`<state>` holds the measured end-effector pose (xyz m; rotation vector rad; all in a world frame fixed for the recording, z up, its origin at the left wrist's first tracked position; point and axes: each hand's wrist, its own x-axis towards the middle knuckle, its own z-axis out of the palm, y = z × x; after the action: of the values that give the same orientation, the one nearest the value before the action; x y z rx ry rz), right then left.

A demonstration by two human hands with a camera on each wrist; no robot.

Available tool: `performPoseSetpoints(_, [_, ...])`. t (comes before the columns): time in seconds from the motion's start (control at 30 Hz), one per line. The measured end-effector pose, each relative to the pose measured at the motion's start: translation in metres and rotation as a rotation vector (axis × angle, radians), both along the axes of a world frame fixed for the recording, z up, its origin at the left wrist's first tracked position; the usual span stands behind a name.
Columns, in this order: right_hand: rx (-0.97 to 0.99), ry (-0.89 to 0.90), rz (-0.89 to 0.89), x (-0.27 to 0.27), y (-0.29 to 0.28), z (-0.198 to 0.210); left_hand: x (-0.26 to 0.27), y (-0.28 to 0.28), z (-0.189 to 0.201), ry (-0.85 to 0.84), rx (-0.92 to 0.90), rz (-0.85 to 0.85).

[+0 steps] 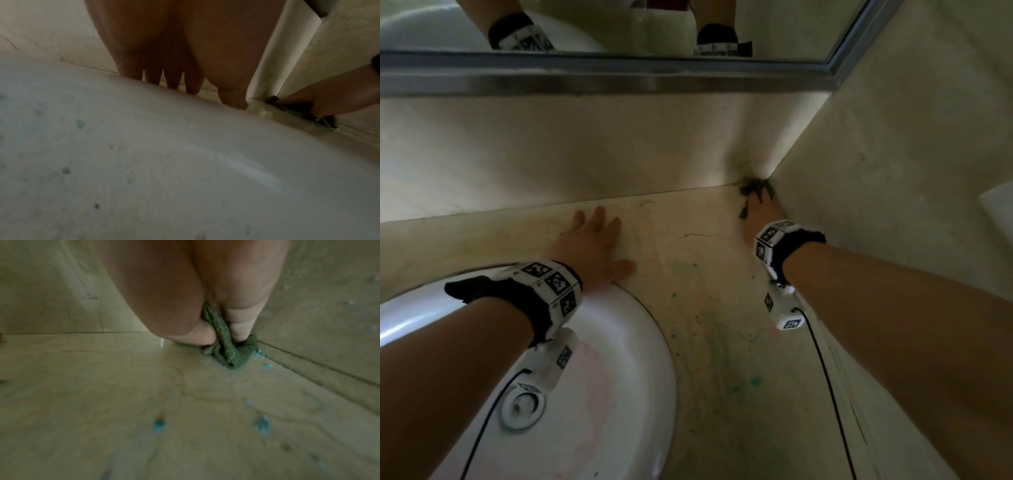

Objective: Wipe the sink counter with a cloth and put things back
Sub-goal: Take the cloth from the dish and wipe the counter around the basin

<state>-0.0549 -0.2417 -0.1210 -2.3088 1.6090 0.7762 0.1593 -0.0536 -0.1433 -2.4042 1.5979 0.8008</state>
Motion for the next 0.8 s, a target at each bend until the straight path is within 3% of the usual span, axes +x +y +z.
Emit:
performPoseSetpoints(0.23, [-0.027, 0.043, -0.122, -0.028, 0.055, 0.004, 0.003, 0.0, 0.0, -0.007, 0.014, -0.03])
performPoseSetpoints(0.37, [0.015, 0.185, -0.086, -0.051, 0.094, 0.01, 0.002, 0.0, 0.004, -0.001, 0.016, -0.038])
performPoseSetpoints(0.47, [0.059, 0.178, -0.026, -0.059, 0.109, 0.014, 0.003, 0.001, 0.009, 0.015, 0.011, -0.042])
performPoseSetpoints(0.67, [0.051, -0.03, -0.036, -0.007, 0.079, 0.018, 0.003, 0.002, 0.012, 0.077, -0.008, -0.009])
performPoseSetpoints(0.8, [0.031, -0.038, 0.245, 0.038, 0.081, 0.018, 0.006, 0.003, 0.012, 0.113, -0.036, 0.019])
